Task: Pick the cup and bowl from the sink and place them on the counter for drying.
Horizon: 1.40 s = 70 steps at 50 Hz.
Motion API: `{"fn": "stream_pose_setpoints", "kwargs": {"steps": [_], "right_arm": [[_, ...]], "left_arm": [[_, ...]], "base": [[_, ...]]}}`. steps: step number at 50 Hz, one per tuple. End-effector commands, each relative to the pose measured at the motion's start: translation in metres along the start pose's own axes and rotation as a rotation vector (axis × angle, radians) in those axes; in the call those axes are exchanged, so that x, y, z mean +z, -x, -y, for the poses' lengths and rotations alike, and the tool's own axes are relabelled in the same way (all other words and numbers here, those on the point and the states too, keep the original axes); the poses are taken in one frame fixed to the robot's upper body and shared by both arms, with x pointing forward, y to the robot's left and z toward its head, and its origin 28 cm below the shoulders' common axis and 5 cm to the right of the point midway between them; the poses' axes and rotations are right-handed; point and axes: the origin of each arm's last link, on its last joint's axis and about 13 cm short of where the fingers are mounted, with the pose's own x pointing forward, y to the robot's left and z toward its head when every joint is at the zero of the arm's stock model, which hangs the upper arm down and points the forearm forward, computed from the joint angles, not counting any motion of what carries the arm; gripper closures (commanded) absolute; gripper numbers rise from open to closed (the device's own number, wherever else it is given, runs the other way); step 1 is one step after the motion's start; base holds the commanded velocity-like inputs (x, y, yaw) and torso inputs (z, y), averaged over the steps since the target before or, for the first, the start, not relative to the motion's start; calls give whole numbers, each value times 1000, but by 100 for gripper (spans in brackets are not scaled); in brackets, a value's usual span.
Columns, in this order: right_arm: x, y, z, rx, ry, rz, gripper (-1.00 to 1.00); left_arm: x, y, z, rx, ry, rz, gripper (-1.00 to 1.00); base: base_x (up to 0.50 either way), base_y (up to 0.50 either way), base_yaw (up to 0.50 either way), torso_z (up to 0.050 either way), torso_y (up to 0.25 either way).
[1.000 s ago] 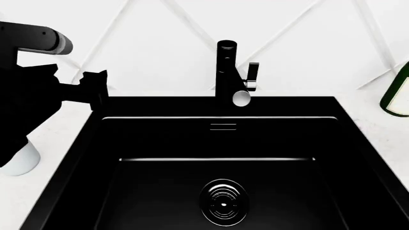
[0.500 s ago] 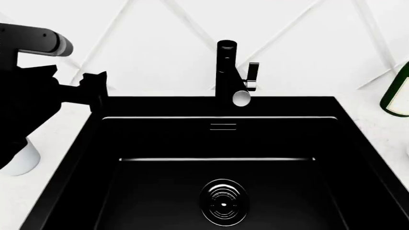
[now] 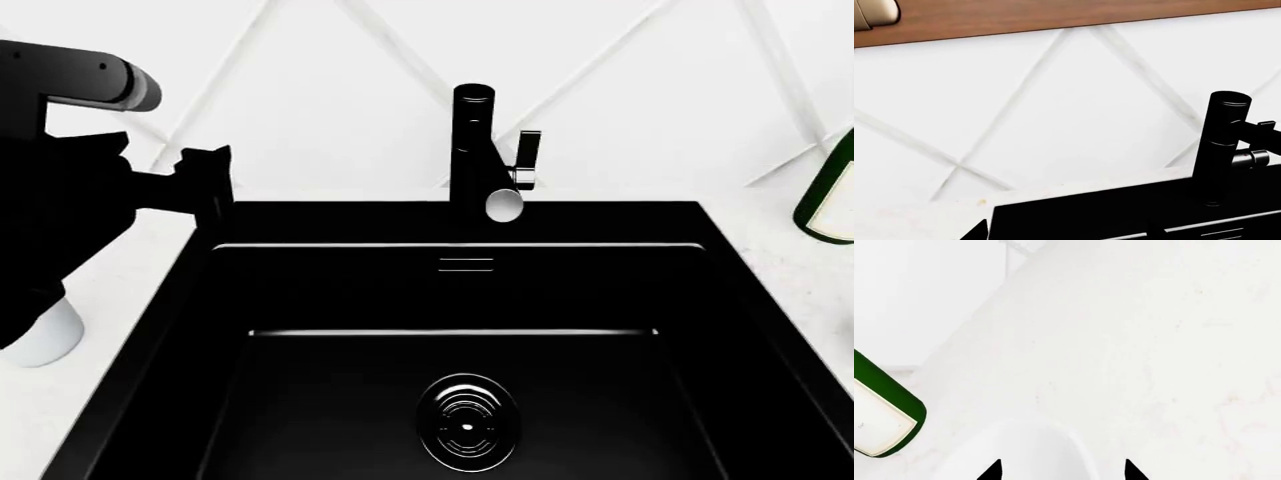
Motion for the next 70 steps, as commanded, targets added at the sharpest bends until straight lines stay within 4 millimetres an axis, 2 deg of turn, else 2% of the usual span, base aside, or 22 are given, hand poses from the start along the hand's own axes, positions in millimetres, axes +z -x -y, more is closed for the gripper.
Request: {"fn": "stream_pose_setpoints", "kwargs": {"steps": [1, 9, 14, 20, 30, 36, 42, 58, 65, 70], "right_arm": [[16, 7, -7, -7, -33, 67, -100], [23, 10, -17, 13, -8, 113, -100], [25, 15, -29, 122, 51, 114, -100], [21, 23, -49, 294, 273, 160, -100], [19, 45, -90, 577, 360, 29, -100], [18, 57, -102, 702, 415, -66, -100], [26, 72, -115, 823, 463, -89, -100], [34, 105, -143, 997, 573, -100, -100], [30, 112, -152, 1033, 599, -90, -100], [34, 116, -160, 1048, 609, -49, -100]], "left_arm": [[-1, -1, -1, -10, 11, -8, -100], [-4, 0, -3, -12, 14, -12, -100], [-4, -2, 0, -11, 15, -10, -100], [-5, -4, 0, -14, 16, -11, -100], [-7, -6, 2, -17, 20, -23, -100], [-10, -10, 7, -20, 20, -26, -100], [-11, -7, 4, -21, 17, -19, -100], [-8, -7, 4, -31, 22, -6, -100], [-10, -12, 8, -45, 24, -10, -100], [-7, -13, 7, -49, 26, 1, -100]], "base": [[0, 0, 0, 0, 0], [0, 0, 0, 0, 0], [0, 0, 0, 0, 0], [0, 0, 0, 0, 0], [0, 0, 0, 0, 0], [0, 0, 0, 0, 0], [0, 0, 0, 0, 0], [0, 0, 0, 0, 0], [0, 0, 0, 0, 0], [0, 0, 0, 0, 0]]}}
